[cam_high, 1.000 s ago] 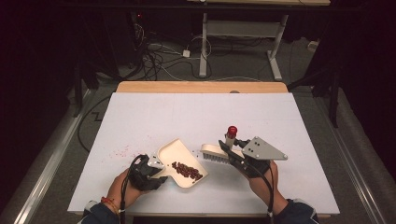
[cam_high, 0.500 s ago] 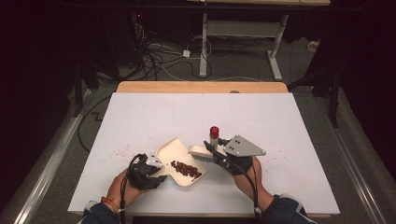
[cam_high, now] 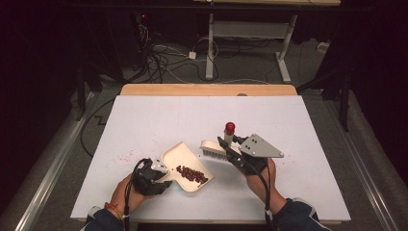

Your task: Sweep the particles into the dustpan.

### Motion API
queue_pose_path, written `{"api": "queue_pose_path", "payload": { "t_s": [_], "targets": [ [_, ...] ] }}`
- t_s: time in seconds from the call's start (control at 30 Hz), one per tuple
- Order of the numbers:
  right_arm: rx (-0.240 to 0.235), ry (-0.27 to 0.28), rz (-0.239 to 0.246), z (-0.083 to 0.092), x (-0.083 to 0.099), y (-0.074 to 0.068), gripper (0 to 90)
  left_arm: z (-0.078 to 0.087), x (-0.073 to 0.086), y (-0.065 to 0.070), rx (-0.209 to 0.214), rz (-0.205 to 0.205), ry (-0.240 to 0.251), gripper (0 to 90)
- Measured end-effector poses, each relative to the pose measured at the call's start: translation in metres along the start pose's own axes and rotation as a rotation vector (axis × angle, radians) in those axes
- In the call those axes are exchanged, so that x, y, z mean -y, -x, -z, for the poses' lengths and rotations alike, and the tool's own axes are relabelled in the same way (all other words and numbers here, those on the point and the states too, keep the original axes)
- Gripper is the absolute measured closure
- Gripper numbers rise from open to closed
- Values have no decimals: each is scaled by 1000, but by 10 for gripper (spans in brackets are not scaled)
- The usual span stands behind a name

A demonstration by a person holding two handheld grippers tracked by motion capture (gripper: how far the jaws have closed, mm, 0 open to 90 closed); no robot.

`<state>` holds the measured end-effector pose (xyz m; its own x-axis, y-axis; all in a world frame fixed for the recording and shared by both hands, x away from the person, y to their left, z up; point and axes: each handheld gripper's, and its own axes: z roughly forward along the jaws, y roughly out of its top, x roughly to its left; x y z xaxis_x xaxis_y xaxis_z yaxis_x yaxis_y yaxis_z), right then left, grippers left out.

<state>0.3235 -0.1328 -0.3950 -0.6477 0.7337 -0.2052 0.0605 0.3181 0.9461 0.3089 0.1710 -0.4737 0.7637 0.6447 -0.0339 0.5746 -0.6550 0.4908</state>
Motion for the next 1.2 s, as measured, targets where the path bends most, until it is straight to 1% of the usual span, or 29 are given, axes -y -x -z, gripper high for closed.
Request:
{"api": "queue_pose_path", "payload": {
  "t_s": [0.1,0.23,0.3,0.37,0.4,0.5,0.6,0.63,0.67,0.7,0.77,0.83,0.93,0.97,1.03,1.07,1.1,1.2],
  "targets": [
    [35,-7,7,-12,5,3,704,0,0,-1,2,3,2,632],
    [31,-24,10,-28,8,-2,703,-1,0,-2,1,9,4,632],
    [5,-28,7,-31,9,-7,703,0,0,-3,-2,11,7,632],
    [-17,-34,24,-30,8,-15,703,-1,1,-4,-4,18,12,632],
    [-30,-39,23,-29,8,-18,702,-1,1,-5,-5,22,11,632],
    [-82,-44,4,-23,4,-25,703,-1,2,-8,-3,32,16,632],
    [-150,-36,-17,-15,-1,-32,703,-1,2,-8,-7,35,14,632],
    [-162,-33,-13,-12,-3,-34,703,-1,1,-8,-8,37,14,632],
    [-169,-25,2,-9,-5,-36,703,-1,1,-9,-10,38,14,632],
    [-166,-17,11,-6,-7,-36,703,-1,1,-8,-10,38,14,632],
    [-157,1,10,-2,-10,-34,703,-1,1,-9,-12,40,15,632],
    [-140,9,-3,-1,-11,-30,703,-1,1,-9,-12,40,14,632],
    [-93,10,13,-5,-8,-25,703,-1,1,-9,-12,43,16,632],
    [-79,7,21,-8,-6,-24,703,-1,1,-9,-12,46,18,632],
    [-58,-7,24,-13,-2,-25,703,-2,1,-8,-14,53,18,632],
    [-57,-21,22,-15,1,-26,703,-3,0,-8,-19,55,18,632],
    [-57,-25,26,-17,2,-27,703,-3,0,-7,-24,63,14,632],
    [-65,-31,33,-19,4,-32,703,-3,-2,-2,-50,92,24,633]
  ]
}}
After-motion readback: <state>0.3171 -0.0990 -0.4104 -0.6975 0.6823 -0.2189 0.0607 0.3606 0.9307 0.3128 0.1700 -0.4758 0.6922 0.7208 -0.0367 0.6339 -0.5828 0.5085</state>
